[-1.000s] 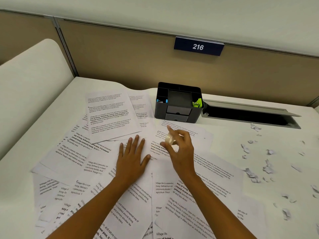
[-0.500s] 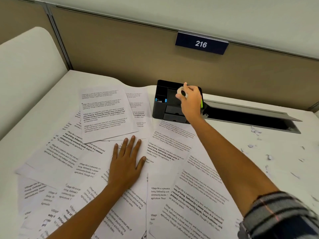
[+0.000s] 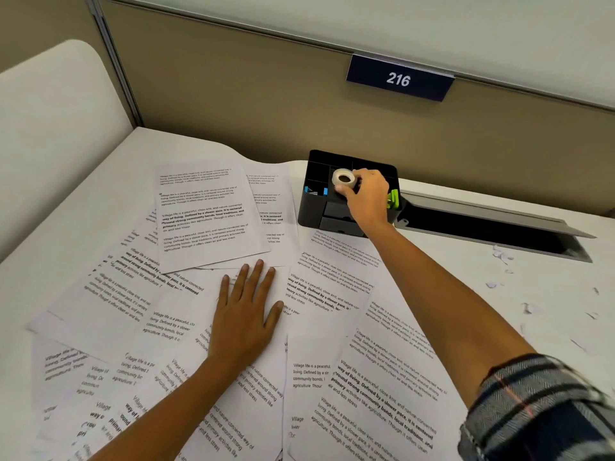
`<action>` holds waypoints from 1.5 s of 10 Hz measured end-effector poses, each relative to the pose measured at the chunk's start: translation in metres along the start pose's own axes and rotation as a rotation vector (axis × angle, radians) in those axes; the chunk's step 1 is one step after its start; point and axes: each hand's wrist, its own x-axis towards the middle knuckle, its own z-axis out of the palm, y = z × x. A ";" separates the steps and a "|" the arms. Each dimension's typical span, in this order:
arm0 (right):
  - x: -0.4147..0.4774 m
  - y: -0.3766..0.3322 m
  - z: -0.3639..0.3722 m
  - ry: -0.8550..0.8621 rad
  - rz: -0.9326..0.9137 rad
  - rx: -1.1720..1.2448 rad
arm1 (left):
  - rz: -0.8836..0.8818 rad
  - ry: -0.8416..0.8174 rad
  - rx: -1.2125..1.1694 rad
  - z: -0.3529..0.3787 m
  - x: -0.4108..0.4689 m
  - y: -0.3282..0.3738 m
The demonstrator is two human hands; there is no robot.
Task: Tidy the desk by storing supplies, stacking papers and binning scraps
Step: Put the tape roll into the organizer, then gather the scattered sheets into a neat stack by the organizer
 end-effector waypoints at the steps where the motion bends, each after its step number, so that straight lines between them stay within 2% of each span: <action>1: 0.000 -0.001 0.000 0.012 0.005 0.030 | 0.001 0.001 -0.016 0.000 0.000 0.000; 5: -0.016 0.008 -0.003 0.137 -0.007 0.058 | 0.001 0.005 -0.010 0.001 0.000 0.000; 7: -0.018 0.006 -0.004 0.123 0.014 0.055 | -0.003 0.001 -0.014 0.001 0.000 -0.001; 9: -0.044 0.006 -0.020 0.154 -0.059 0.123 | -0.004 -0.001 -0.038 -0.001 -0.002 0.000; 11: -0.106 0.015 -0.053 0.183 -0.185 0.134 | 0.012 0.012 -0.184 -0.007 -0.002 -0.003; 12: -0.159 0.026 -0.078 0.201 -0.189 0.092 | 0.010 0.038 -0.307 -0.021 -0.016 0.000; 15: -0.292 0.057 -0.133 0.159 -0.060 0.036 | -0.050 0.095 -0.509 -0.052 -0.093 0.032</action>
